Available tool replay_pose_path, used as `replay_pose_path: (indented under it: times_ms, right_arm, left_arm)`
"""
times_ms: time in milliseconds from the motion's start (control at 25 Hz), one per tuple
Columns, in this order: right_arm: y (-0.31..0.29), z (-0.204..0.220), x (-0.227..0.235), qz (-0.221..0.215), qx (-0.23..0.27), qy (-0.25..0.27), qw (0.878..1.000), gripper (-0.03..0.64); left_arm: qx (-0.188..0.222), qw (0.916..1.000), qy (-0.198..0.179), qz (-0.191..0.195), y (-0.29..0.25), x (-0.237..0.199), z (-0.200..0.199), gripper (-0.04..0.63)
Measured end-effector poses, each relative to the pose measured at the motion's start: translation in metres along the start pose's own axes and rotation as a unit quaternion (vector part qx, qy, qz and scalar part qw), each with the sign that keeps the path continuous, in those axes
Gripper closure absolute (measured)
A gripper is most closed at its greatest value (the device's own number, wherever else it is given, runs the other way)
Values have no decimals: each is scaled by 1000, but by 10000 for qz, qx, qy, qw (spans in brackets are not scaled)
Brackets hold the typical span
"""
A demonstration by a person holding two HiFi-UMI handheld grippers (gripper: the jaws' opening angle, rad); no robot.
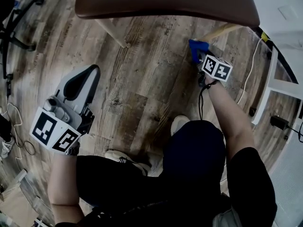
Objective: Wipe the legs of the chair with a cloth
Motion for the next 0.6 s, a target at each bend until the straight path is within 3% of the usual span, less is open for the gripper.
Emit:
replay_pose_path:
  times_ms: [280, 600]
  right_arm:
    - [-26, 25, 15, 190, -428, 13, 9989, 526]
    - [-37, 33, 18, 186, -577, -18, 9982, 528]
  left_arm:
    - [-116, 9999, 26, -104, 4, -6, 5, 591]
    - [-189, 9997, 65, -165, 6, -10, 11, 591]
Point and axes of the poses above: the fingertips, and each gripper's own axes: y backward along the fingers, x to its right, z out of its underside, the point moved 2 cm from there along y, backward along the fingers, and after that the axes turned 8 degrees about -y, right-handed, at the moved point
